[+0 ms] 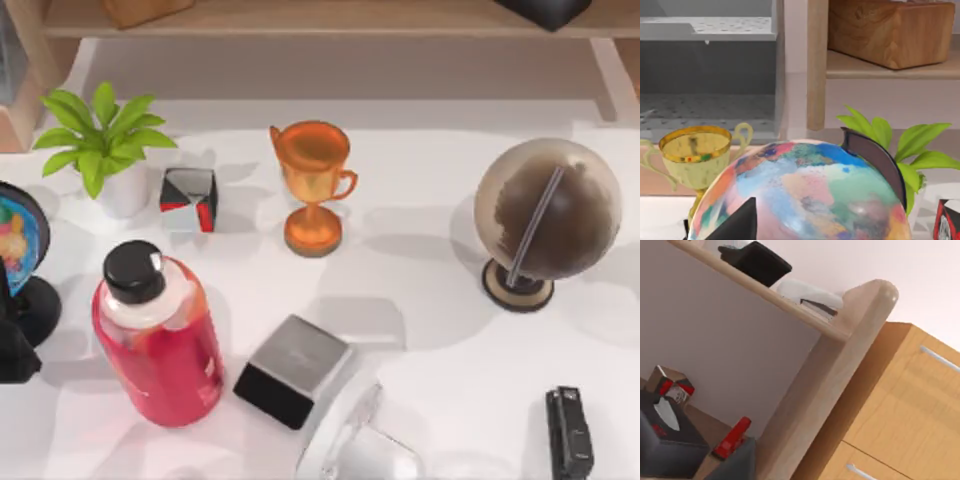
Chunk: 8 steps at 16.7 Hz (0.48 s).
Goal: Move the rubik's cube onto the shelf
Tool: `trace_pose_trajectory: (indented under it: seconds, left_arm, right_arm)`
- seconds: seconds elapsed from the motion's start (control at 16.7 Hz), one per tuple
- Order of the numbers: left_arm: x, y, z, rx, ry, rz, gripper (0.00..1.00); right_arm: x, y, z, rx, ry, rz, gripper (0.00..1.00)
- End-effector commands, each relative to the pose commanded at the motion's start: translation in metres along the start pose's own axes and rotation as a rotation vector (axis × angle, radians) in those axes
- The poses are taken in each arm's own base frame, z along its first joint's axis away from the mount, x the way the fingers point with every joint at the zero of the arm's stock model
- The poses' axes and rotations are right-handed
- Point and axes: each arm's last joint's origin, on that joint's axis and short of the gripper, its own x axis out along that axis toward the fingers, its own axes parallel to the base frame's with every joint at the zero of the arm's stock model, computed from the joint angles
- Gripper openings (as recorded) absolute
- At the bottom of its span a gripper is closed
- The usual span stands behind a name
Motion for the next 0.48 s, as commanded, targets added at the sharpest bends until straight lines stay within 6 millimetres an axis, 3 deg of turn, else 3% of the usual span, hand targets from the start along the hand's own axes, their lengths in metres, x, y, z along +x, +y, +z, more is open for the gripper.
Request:
trace_pose_trajectory:
  seconds: [0.18, 0.3, 0.48]
  left_arm:
    - [0.0, 0.0, 0.0, 0.0, 0.0, 0.0, 1.0]
    - [0.0, 0.0, 0.0, 0.0, 0.0, 0.0, 1.0]
    - [0.0, 0.0, 0.0, 0.0, 0.0, 0.0, 1.0]
  right_arm:
    - [0.066, -0.016, -0.022, -0.223, 0.02, 0.034, 1.0]
    - [0.108, -0.021, -0.06, -0.359, 0.057, 0.071, 1.0]
    - [0.149, -0.027, -0.123, -0.548, 0.092, 0.103, 1.0]
